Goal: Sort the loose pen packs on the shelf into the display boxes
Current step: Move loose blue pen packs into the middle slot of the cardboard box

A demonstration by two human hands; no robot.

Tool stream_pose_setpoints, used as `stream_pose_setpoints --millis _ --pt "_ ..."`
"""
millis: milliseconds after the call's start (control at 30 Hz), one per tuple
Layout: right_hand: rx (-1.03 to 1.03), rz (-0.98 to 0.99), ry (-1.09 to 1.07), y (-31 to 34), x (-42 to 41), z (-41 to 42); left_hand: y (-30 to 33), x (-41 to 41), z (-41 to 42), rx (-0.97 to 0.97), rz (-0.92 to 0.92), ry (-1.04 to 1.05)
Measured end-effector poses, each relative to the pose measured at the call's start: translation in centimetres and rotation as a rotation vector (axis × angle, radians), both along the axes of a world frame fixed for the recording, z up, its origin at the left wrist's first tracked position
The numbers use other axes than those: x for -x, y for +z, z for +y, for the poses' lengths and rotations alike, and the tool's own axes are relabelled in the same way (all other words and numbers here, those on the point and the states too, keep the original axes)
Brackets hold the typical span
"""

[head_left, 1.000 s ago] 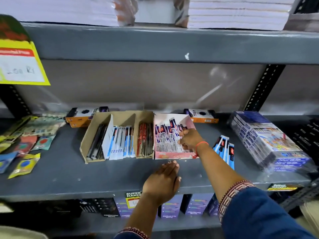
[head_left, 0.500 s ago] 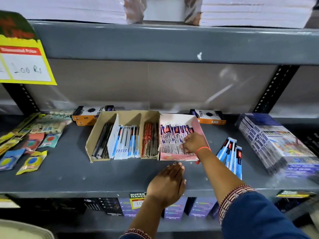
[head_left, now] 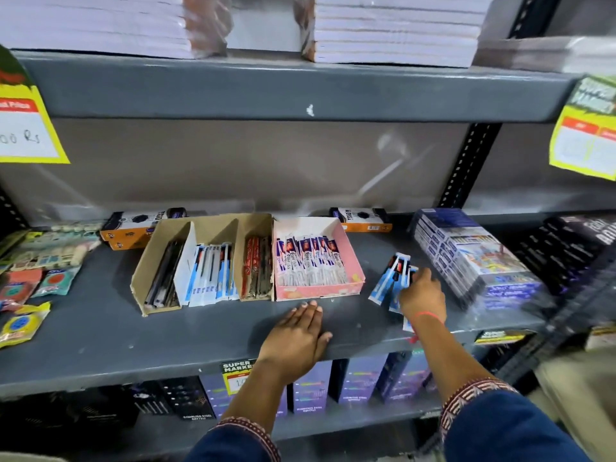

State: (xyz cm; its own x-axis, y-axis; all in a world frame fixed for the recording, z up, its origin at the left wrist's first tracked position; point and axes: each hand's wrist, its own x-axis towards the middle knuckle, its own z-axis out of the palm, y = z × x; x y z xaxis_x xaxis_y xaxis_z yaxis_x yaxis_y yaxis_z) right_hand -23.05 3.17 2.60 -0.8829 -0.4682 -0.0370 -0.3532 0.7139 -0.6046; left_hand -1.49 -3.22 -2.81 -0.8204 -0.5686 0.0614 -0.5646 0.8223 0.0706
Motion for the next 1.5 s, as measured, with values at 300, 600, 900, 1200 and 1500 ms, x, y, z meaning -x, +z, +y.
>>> stream_pose_setpoints --millis 300,600,900,1200,1500 --pt "-0.110 -0.093 0.030 -0.1 1.4 1.9 0.4 4.1 1.1 -0.064 -0.043 -0.122" --pt "-0.110 -0.264 -0.017 -0.4 3.2 1.6 -0.2 3.6 1.1 -0.032 0.019 -0.132" --pt "0.347 -0.737 0.045 0.4 4.1 3.4 -0.4 3.7 0.9 -0.059 0.004 -0.121" --pt "0.647 -0.931 0.267 1.6 1.3 5.1 -0.5 3.8 1.1 0.021 0.024 -0.109" --pt "0.694 -0.914 0.365 2.2 0.1 5.1 -1.0 3.7 1.1 0.028 0.026 -0.095"
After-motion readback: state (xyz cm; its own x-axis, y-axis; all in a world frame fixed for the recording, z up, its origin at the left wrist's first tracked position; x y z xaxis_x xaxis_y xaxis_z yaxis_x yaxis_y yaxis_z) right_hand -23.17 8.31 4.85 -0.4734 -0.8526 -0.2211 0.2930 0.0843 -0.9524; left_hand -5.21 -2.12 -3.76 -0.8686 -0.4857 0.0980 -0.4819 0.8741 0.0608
